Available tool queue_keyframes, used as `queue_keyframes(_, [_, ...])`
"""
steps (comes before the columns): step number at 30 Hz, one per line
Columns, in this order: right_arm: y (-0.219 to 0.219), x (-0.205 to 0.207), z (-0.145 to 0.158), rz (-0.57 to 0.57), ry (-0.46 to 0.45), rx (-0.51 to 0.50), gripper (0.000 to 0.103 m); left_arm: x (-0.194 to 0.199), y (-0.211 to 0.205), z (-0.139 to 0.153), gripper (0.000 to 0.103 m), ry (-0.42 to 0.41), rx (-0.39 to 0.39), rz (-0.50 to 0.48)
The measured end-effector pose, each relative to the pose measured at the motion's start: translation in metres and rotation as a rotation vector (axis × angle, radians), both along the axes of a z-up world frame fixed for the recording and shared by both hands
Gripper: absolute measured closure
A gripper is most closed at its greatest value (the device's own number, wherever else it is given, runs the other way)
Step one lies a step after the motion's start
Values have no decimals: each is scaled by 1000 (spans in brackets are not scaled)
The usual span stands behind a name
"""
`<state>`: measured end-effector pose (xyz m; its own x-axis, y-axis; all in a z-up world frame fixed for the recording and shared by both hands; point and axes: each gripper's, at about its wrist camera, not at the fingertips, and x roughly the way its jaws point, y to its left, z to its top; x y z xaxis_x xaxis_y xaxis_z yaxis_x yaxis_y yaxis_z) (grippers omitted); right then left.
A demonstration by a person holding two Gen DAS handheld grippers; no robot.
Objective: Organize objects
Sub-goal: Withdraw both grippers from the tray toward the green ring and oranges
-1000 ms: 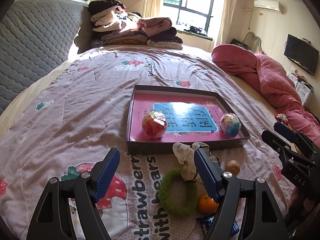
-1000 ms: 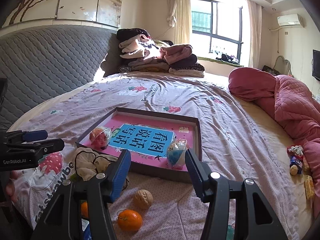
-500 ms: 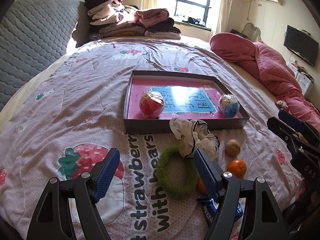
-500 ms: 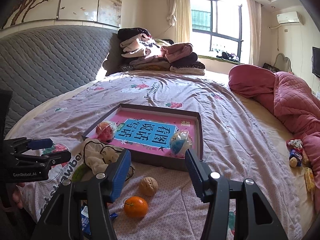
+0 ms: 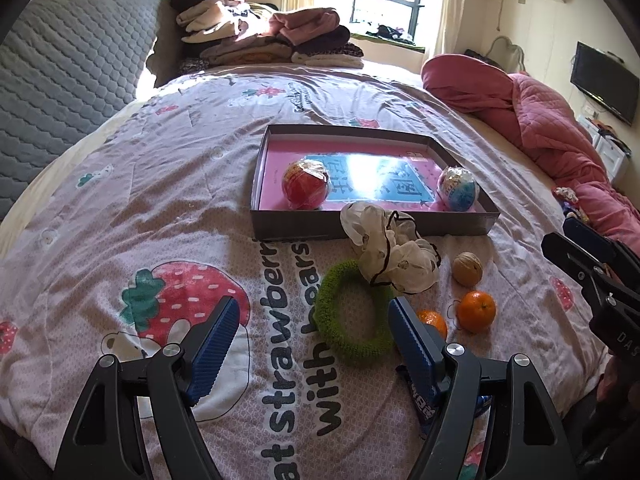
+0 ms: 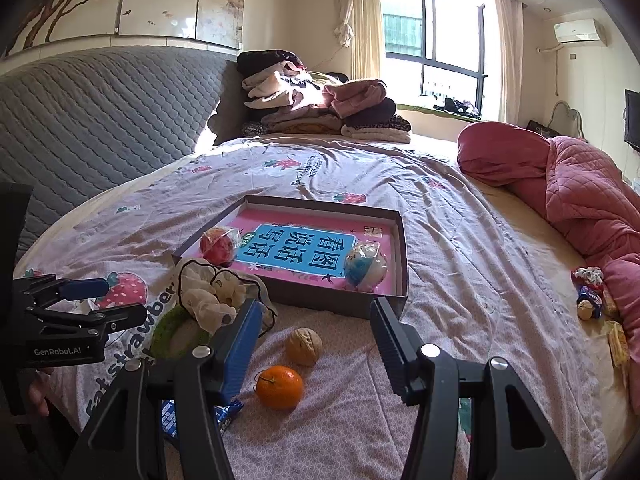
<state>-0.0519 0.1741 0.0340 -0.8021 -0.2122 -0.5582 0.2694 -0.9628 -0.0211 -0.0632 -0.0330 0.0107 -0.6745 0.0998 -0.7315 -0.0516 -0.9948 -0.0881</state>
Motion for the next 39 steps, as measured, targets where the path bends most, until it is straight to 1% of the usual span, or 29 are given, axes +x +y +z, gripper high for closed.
queue_keyframes(18, [-5,21,-13,17,-45,19,47,16,1,-11,25,-48,-13,-1])
queue_keyframes(33, [-6,24,-25,26,-89,26,47,20,2,-23,25,-105,-13,-10])
queue_keyframes(39, [-8,21,-33,30,-126,33,47,17,1,-30,25,-128,-10,-6])
